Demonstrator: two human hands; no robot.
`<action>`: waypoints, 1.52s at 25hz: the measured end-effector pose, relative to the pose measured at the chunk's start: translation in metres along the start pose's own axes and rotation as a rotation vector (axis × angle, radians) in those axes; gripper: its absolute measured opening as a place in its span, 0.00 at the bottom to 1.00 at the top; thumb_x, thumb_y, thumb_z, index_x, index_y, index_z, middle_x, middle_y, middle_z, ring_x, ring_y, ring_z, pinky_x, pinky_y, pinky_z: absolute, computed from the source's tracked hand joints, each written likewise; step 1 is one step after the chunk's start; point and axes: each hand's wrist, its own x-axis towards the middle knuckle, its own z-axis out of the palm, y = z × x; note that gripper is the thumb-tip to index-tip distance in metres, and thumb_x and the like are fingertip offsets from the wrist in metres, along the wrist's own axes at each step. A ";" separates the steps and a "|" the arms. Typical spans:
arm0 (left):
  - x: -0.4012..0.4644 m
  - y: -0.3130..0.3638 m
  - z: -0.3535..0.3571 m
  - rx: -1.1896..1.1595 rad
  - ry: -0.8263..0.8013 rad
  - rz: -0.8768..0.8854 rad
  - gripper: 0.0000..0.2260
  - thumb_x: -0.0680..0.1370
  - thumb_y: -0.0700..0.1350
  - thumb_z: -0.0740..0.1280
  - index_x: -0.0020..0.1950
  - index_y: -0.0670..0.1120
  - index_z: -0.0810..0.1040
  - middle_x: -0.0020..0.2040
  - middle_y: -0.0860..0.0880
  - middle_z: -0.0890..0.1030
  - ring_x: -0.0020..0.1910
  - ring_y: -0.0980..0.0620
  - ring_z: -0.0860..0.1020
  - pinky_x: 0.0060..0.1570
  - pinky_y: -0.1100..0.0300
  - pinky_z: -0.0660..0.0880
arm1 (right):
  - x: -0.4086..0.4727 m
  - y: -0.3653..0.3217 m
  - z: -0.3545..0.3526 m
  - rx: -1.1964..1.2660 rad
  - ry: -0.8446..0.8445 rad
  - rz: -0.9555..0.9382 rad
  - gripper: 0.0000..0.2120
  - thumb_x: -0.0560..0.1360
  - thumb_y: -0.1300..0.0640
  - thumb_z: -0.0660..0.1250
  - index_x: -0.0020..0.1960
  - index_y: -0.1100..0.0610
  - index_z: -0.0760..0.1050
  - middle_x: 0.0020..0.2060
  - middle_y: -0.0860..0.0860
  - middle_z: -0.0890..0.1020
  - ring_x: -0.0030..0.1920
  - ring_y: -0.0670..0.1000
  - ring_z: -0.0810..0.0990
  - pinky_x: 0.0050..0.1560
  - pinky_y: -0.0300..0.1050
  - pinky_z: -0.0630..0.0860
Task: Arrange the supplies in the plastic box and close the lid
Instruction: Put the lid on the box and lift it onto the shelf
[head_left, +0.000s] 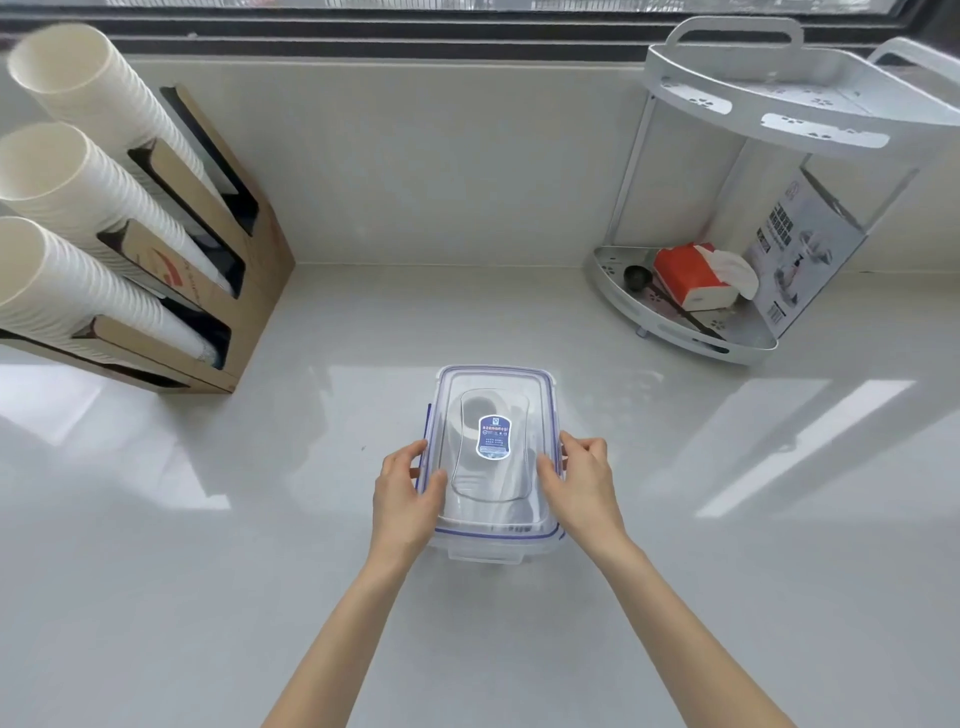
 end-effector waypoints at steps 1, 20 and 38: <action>0.001 -0.001 0.001 0.005 0.000 0.008 0.18 0.76 0.40 0.61 0.66 0.43 0.68 0.67 0.46 0.69 0.54 0.52 0.70 0.61 0.49 0.72 | 0.000 0.000 -0.001 -0.002 -0.004 0.006 0.13 0.78 0.58 0.58 0.59 0.63 0.71 0.54 0.56 0.67 0.46 0.52 0.70 0.44 0.29 0.59; 0.006 -0.022 -0.006 -0.237 -0.183 -0.231 0.21 0.77 0.46 0.62 0.69 0.51 0.63 0.69 0.45 0.69 0.66 0.47 0.69 0.58 0.57 0.67 | 0.001 0.025 0.003 0.360 -0.147 0.432 0.32 0.74 0.45 0.64 0.70 0.63 0.63 0.64 0.58 0.74 0.61 0.56 0.75 0.63 0.52 0.72; 0.002 -0.009 -0.003 -0.036 -0.042 -0.138 0.24 0.76 0.44 0.64 0.71 0.45 0.62 0.67 0.46 0.66 0.55 0.52 0.68 0.51 0.59 0.67 | 0.000 0.007 0.011 -0.030 0.061 0.133 0.13 0.78 0.55 0.58 0.53 0.64 0.74 0.48 0.54 0.66 0.42 0.55 0.70 0.54 0.47 0.71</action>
